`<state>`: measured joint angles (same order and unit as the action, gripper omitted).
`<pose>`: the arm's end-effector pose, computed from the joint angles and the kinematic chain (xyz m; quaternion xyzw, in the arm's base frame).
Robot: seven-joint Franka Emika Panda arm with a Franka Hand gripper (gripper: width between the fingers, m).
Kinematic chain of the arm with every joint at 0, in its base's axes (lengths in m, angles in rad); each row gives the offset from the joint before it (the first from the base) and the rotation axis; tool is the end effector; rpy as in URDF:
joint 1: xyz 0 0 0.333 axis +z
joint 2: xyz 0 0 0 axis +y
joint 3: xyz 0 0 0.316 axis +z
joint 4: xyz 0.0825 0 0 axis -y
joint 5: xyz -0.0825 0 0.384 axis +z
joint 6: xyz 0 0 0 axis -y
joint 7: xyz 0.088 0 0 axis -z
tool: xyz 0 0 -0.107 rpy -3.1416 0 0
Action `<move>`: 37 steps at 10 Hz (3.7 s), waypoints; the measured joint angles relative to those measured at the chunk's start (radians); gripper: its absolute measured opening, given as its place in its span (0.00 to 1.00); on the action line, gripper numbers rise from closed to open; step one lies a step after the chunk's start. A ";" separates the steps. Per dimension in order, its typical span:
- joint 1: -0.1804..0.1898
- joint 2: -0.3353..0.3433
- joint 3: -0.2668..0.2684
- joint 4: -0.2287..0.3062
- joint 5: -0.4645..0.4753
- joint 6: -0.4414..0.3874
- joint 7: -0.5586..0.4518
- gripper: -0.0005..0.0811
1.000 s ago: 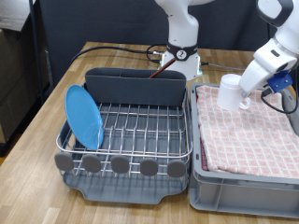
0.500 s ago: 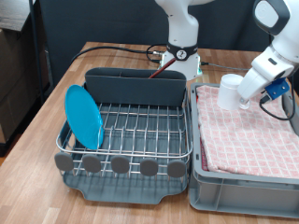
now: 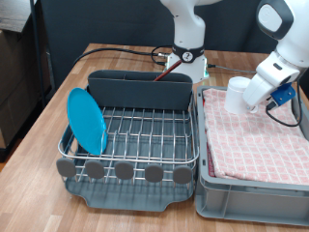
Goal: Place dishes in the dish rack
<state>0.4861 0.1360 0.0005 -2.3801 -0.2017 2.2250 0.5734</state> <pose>0.4187 0.2144 0.2445 0.9866 0.0294 -0.0890 0.1335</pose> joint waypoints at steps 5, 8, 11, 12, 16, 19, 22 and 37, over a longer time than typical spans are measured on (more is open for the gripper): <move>0.000 0.000 -0.005 -0.013 0.003 0.002 0.000 0.37; 0.000 -0.001 -0.005 -0.010 0.013 -0.010 0.011 0.10; 0.000 -0.016 -0.005 0.012 0.031 -0.067 0.028 0.10; 0.000 -0.023 -0.005 0.022 0.038 -0.084 0.030 0.10; -0.003 -0.073 -0.024 0.048 0.069 -0.119 0.069 0.10; -0.012 -0.142 -0.058 0.048 0.043 -0.094 0.172 0.10; -0.012 -0.155 -0.065 0.038 0.014 -0.074 0.174 0.10; -0.075 0.081 -0.237 0.318 -0.088 0.091 0.250 0.10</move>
<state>0.4114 0.2171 -0.2368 -2.0622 -0.2898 2.3163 0.8237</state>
